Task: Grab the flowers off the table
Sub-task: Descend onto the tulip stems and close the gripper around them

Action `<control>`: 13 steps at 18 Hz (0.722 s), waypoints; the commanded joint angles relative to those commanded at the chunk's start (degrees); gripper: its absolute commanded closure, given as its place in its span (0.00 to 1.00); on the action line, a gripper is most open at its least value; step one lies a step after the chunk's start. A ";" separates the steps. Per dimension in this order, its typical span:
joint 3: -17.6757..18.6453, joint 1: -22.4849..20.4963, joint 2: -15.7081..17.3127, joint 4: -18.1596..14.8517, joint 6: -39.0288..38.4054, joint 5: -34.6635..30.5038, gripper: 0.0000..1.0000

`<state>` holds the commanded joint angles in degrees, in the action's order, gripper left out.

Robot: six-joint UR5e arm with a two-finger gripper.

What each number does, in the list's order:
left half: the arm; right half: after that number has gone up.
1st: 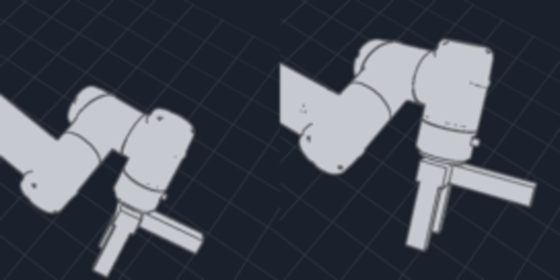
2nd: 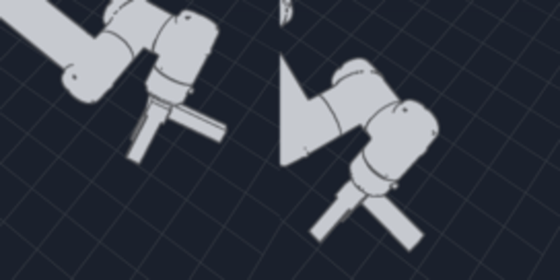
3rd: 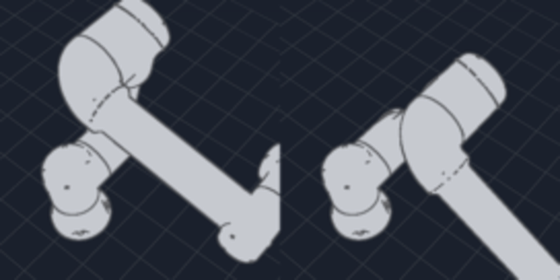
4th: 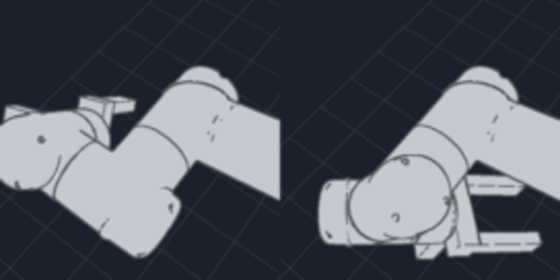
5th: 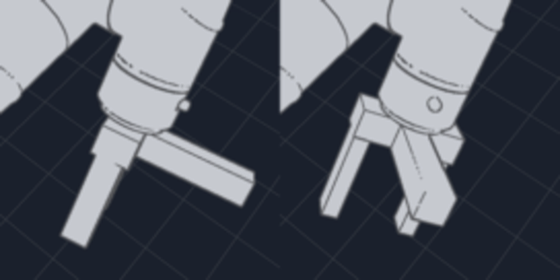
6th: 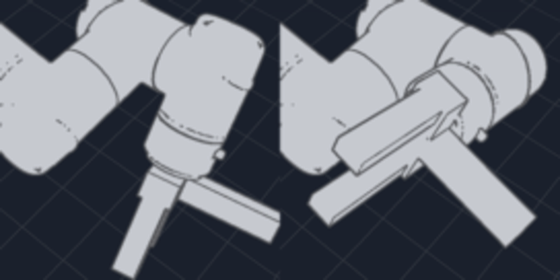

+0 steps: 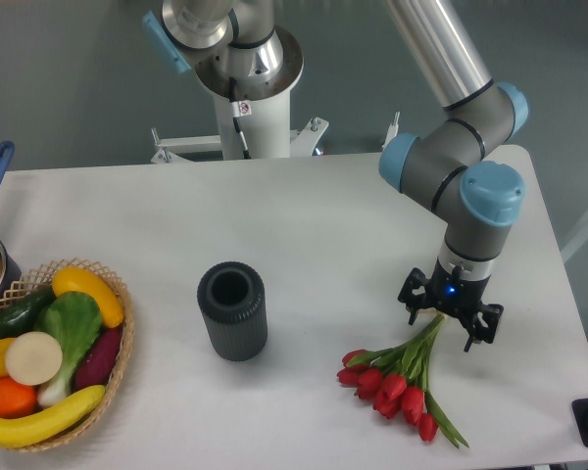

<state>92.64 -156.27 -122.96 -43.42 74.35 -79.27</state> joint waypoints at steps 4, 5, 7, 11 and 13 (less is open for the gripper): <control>-0.44 1.14 -0.79 0.09 0.00 -0.80 0.00; -0.96 1.58 -1.40 0.09 0.00 -0.89 0.00; -0.53 1.76 -2.11 0.18 0.53 -1.58 0.00; -1.15 2.81 -2.90 0.18 2.29 -4.58 0.00; -0.71 2.81 -2.90 0.18 2.37 -4.67 0.00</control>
<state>91.93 -153.46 -125.86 -43.24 76.73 -83.94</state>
